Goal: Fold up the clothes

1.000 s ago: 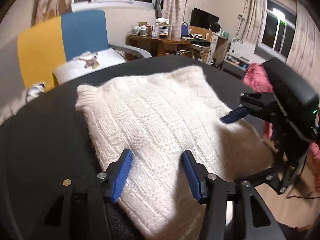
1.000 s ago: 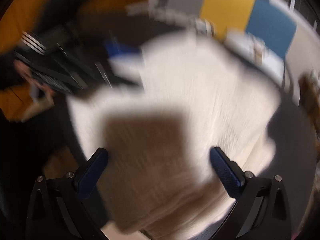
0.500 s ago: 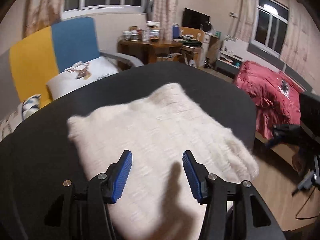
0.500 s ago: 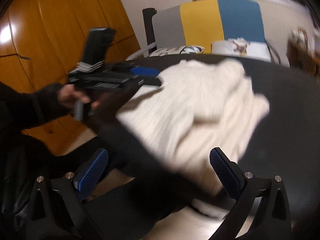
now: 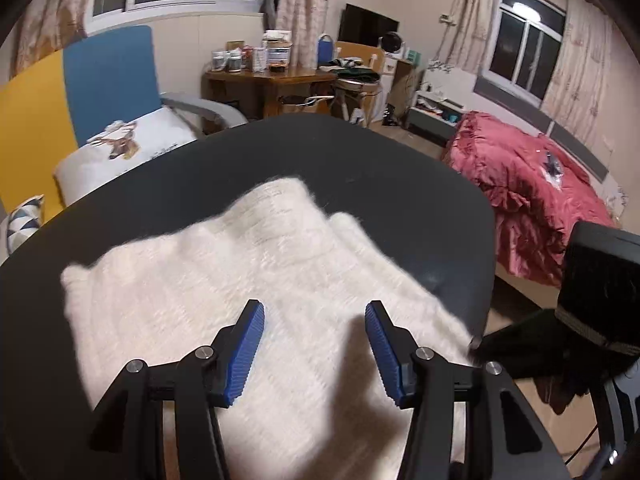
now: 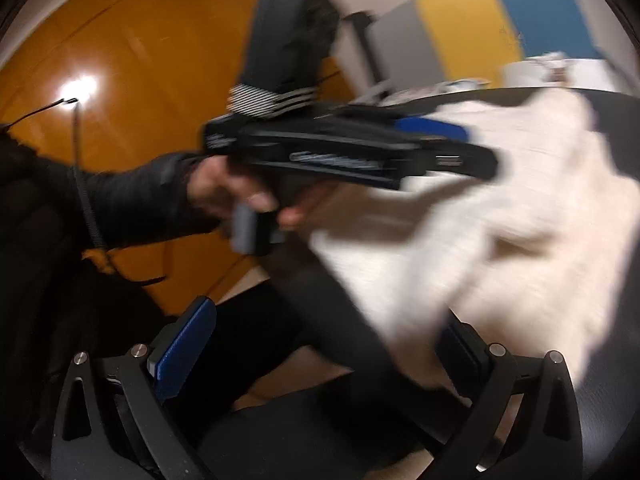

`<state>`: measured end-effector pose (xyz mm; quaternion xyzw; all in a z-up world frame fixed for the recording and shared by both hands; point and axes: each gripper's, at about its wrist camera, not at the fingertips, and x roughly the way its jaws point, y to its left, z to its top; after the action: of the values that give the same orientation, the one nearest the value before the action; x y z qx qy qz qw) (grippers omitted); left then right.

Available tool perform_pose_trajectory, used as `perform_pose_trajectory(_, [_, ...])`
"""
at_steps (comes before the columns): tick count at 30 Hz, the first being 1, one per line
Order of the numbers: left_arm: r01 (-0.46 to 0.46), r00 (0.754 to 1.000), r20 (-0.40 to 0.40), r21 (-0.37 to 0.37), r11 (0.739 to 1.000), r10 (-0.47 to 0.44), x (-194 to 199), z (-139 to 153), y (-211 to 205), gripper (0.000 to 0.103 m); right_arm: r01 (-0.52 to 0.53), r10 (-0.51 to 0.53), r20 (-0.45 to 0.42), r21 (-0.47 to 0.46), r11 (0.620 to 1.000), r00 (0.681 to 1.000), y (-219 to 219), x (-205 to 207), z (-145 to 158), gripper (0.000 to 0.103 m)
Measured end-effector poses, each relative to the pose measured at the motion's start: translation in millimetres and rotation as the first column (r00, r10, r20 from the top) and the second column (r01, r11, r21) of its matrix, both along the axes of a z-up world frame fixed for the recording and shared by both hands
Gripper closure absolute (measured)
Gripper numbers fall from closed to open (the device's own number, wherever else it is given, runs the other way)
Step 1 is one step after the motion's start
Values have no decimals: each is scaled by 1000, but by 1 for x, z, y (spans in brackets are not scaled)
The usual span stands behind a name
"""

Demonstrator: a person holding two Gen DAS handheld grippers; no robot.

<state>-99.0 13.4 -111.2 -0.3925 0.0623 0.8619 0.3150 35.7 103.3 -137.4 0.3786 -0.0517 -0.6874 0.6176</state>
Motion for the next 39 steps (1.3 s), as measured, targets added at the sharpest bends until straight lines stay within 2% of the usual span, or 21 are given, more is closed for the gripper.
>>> perform_pose_trajectory(2, [20,1000,-3,-47,999,-20,-5,-9,14,50,-51,49,-27,-62,997,998,4,7,15,0])
perform_pose_trajectory(5, [46,999,-7,-128,991,-47,-13,-25,37,49,-19,30,52,-200,980,998,27,1,11,0])
perform_pose_trajectory(6, [45,999,-7,-141,989,-47,-14,-27,41,48,-5,19,80,-166,986,997,27,1,1,0])
perform_pose_trajectory(8, [38,999,-7,-150,988,-39,-16,-29,44,48,8,-6,106,-18,1000,994,15,7,-24,0])
perform_pose_trajectory(10, [29,1000,-4,-149,988,-30,-15,-30,44,48,23,-23,57,7,1000,998,10,22,-26,0])
perform_pose_trajectory(12, [28,1000,-10,-148,989,-29,-13,-30,42,48,72,-72,51,9,997,996,12,29,-21,0])
perform_pose_trajectory(16, [30,999,-33,-98,995,-33,-9,-22,34,47,171,-171,27,21,985,985,45,39,-17,0])
perform_pose_trajectory(20, [-14,1000,-22,62,998,15,-10,-1,13,48,303,-304,44,25,953,952,85,37,-21,0])
perform_pose_trajectory(23, [-41,998,-46,107,993,46,-10,4,6,48,339,-339,32,12,941,940,93,31,-22,0])
perform_pose_trajectory(25, [-33,999,-32,99,995,36,-11,-1,8,48,327,-326,33,-1,945,945,88,22,-23,0])
perform_pose_trajectory(29, [-7,999,-37,29,1000,8,-11,-15,19,48,292,-293,35,30,956,955,75,2,-22,0])
perform_pose_trajectory(31, [1,1000,-30,36,999,0,-10,-17,17,48,259,-259,60,6,966,964,69,-5,-24,0])
perform_pose_trajectory(34, [31,999,-15,50,998,-30,-7,-17,9,48,118,-116,113,-16,993,987,63,-2,-23,0])
perform_pose_trajectory(37, [57,998,-9,53,997,-56,5,-19,0,48,-17,16,79,13,1000,997,45,14,-15,0])
perform_pose_trajectory(39, [49,999,-8,57,997,-49,10,-18,1,48,-2,-1,37,85,996,999,38,17,-17,0])
